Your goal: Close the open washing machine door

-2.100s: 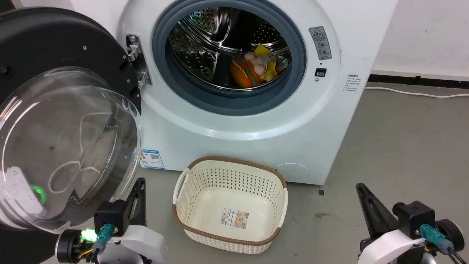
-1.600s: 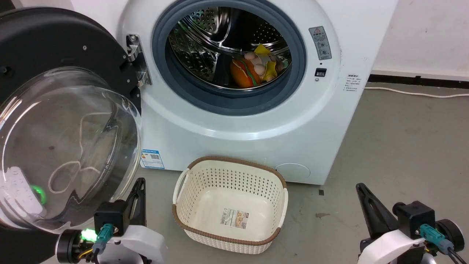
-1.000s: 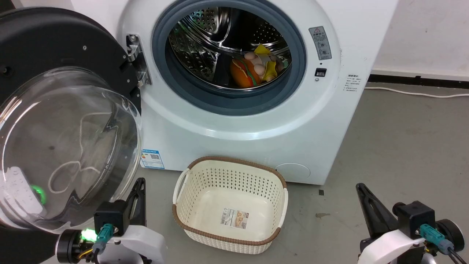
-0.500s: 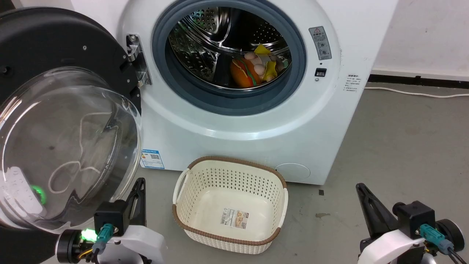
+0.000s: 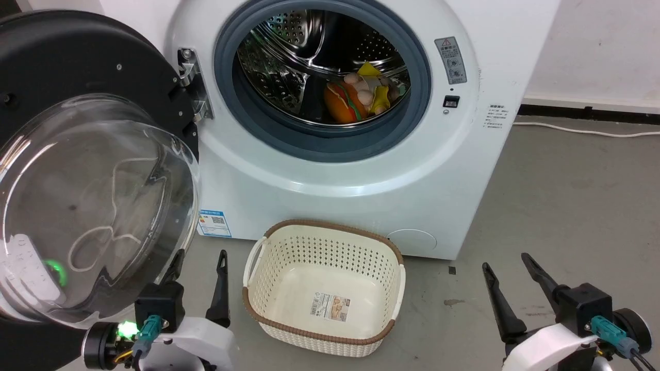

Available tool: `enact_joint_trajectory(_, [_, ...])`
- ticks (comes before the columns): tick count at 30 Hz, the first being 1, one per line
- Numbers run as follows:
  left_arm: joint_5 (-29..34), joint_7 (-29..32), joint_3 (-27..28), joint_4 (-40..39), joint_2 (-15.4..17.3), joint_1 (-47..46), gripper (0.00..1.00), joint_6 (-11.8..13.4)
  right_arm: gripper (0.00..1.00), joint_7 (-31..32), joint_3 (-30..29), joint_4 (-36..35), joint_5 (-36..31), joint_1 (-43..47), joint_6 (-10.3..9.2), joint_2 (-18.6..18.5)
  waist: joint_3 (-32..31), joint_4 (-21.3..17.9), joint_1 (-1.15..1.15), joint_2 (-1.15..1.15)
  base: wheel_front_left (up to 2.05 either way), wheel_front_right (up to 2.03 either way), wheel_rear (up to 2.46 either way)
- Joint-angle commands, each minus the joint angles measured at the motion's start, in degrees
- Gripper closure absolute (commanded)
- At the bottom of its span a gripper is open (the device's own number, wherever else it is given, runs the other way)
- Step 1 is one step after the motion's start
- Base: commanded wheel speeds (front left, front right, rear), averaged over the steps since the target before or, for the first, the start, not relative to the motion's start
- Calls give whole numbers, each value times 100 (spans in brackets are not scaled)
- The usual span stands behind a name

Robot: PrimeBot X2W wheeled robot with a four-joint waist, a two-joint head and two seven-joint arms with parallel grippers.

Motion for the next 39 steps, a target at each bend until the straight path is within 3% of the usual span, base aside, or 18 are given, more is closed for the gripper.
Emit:
enact_joint_trajectory(1, [-65,-63,-30,4,0,35,0,27,0,-68,20,30,73,42,0,0,1,1,0,0,0,0,0])
enact_joint_trajectory(6, [-145,-123,-83,4,0,55,0,48,0,-128,47,62,165,67,0,0,3,2,0,0,0,0,0])
enact_joint_trajectory(7, [-161,-135,-93,4,0,59,10,52,0,-141,53,68,184,71,0,0,3,2,0,0,0,0,0])
enact_joint_trajectory(8, [-178,-147,-104,4,0,63,59,56,0,-153,58,74,203,76,1,0,4,2,0,0,0,0,0])
enact_joint_trajectory(9, [-195,-159,-114,4,0,67,100,61,0,-165,63,80,222,80,1,0,4,2,0,0,0,0,0])
enact_joint_trajectory(25, [-487,-350,-61,-515,0,40,100,168,0,-361,115,173,531,163,1,0,15,130,0,0,0,0,0])
enact_joint_trajectory(39, [-679,-518,756,-1222,0,-148,100,315,0,-529,124,281,811,247,2,1,26,616,0,0,0,0,0])
